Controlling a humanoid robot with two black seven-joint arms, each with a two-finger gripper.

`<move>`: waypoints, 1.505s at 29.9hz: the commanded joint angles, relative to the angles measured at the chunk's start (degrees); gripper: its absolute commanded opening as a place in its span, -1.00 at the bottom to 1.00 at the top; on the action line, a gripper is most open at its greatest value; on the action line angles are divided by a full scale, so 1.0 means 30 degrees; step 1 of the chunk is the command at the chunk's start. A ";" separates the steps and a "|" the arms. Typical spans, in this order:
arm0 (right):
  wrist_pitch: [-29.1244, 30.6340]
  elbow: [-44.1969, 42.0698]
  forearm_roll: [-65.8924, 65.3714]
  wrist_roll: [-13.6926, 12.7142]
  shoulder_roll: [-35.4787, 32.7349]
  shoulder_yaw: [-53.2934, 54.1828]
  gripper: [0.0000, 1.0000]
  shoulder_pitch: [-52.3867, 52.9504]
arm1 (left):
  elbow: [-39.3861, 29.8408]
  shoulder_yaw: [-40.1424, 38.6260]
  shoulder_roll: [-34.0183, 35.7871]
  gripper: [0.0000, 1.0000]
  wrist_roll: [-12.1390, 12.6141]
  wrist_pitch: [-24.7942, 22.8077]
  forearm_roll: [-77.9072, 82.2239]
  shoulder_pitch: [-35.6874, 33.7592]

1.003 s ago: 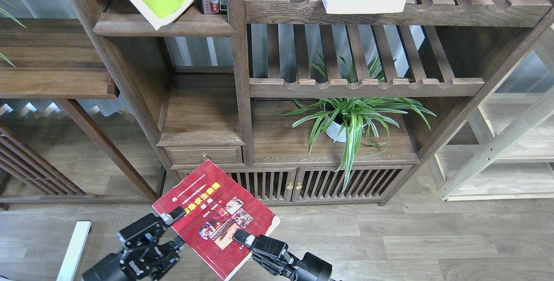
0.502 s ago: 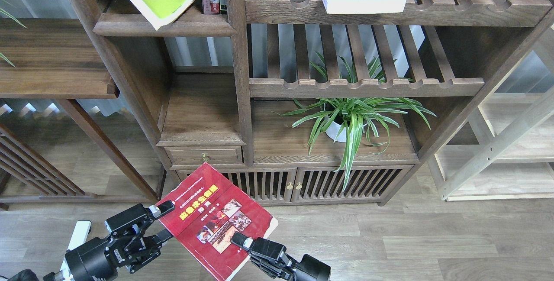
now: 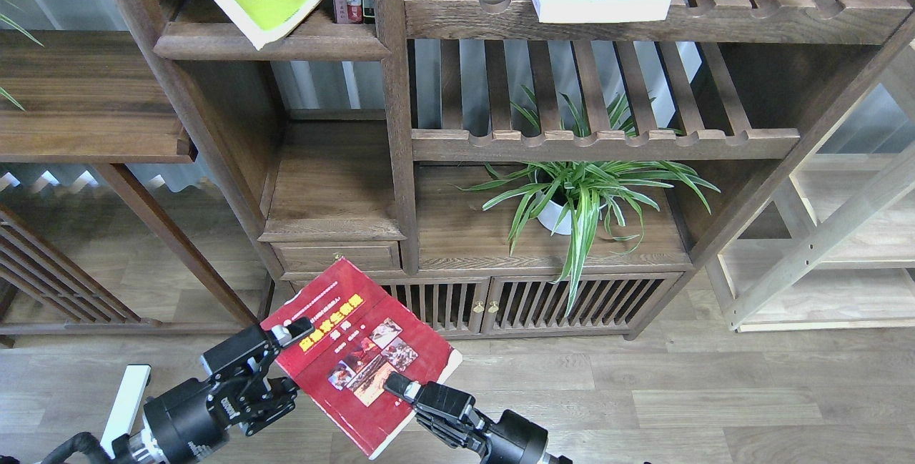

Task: Organize books on shelf
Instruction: 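Grasp the red book with the left gripper from the right gripper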

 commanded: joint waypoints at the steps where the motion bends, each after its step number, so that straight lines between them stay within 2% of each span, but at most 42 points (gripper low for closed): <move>1: 0.0000 -0.0003 0.0035 0.0003 -0.0004 0.0145 -0.63 0.0086 | 0.0042 -0.0763 -0.0747 0.73 0.0001 0.0000 0.0130 0.0430; 7: 0.0000 -0.0003 0.0065 0.0003 -0.0004 0.0233 -0.63 0.0349 | 0.0422 -0.1437 -0.1187 0.69 0.0001 0.0000 0.1067 0.1016; 15: 0.0000 -0.0003 0.0094 0.0032 -0.0004 0.0438 -0.63 0.0642 | 0.0511 -0.2111 -0.2183 0.34 0.0001 0.0000 0.1156 0.1486; 24: 0.0000 -0.0003 0.0094 0.0003 -0.0004 0.0526 -0.63 0.0643 | 0.0599 -0.2346 -0.3209 0.29 0.0001 0.0000 0.2181 0.1632; 34: 0.0000 -0.0179 0.0094 0.0003 -0.0004 0.0497 -0.61 0.0643 | 0.1185 -0.2317 -0.3619 0.10 0.0001 0.0000 0.2211 0.1662; 45: 0.0000 -0.0296 0.0094 0.0003 -0.0004 0.0497 -0.61 0.0877 | 0.1302 -0.2229 -0.4908 0.04 0.0001 0.0000 0.3060 0.1662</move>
